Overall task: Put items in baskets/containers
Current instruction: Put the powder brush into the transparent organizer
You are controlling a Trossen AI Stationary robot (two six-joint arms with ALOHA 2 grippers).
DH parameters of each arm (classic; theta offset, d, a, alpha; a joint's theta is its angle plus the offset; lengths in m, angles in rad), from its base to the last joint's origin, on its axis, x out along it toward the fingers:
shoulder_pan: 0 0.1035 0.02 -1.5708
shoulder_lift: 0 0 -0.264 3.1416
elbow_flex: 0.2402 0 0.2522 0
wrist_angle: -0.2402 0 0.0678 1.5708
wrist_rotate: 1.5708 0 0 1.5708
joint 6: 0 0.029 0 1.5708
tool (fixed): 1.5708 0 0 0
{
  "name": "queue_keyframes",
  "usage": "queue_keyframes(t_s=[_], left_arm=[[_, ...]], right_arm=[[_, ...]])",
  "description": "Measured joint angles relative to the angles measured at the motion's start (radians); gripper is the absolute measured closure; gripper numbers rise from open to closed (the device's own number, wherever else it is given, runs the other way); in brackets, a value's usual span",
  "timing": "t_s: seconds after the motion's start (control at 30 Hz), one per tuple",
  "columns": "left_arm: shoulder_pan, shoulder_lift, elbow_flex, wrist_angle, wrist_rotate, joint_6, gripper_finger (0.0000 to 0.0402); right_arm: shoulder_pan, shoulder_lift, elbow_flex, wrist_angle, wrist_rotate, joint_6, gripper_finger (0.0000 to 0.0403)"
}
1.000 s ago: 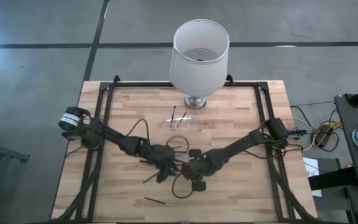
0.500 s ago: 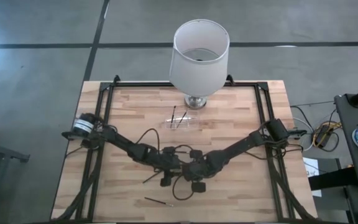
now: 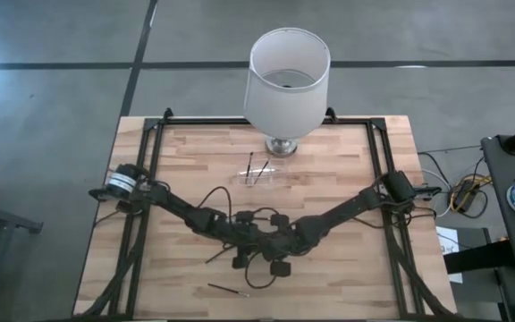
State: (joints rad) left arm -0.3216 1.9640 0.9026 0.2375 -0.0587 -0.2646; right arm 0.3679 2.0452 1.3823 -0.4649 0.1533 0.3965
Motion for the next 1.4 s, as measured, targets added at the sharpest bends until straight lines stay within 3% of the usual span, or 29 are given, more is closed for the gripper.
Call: queue_keyframes(t_s=[0.23, 0.57, 0.77, 0.93, 1.03, 1.17, 1.3, 1.4], left_arm=[[0.0, -0.006, 0.002, -0.007, -0.008, 0.002, 0.0308], [-0.001, -0.06, 0.012, -0.01, -0.017, 0.002, 0.0319], [-0.008, -0.062, 0.013, -0.011, -0.052, 0.035, 0.0368], [-0.007, -0.062, 0.016, -0.01, -0.057, 0.028, 0.0368], [-0.008, -0.066, 0.016, -0.01, -0.07, 0.024, 0.0368], [-0.009, -0.082, 0.013, -0.016, -0.082, 0.003, 0.0368], [-0.001, -0.119, 0.02, -0.02, -0.125, -0.001, 0.0368], [-0.01, -0.16, 0.006, -0.049, -0.165, -0.012, 0.0368]], right_arm=[[-0.002, 0.0, 0.0, -0.006, 0.0, 0.0, 0.0369], [-0.003, -0.003, 0.001, -0.019, -0.016, 0.0, 0.037], [-0.002, -0.012, 0.009, -0.023, -0.006, -0.008, 0.0306], [-0.001, -0.06, 0.027, -0.028, 0.017, -0.008, 0.0252], [0.001, -0.109, 0.035, -0.091, 0.079, -0.006, 0.0228], [0.025, -0.22, 0.033, -0.222, 0.24, 0.045, 0.0209], [0.056, -0.306, 0.009, -0.322, 0.341, 0.209, 0.0205], [0.082, -0.4, -0.003, -0.398, 0.415, 0.417, 0.0207]])
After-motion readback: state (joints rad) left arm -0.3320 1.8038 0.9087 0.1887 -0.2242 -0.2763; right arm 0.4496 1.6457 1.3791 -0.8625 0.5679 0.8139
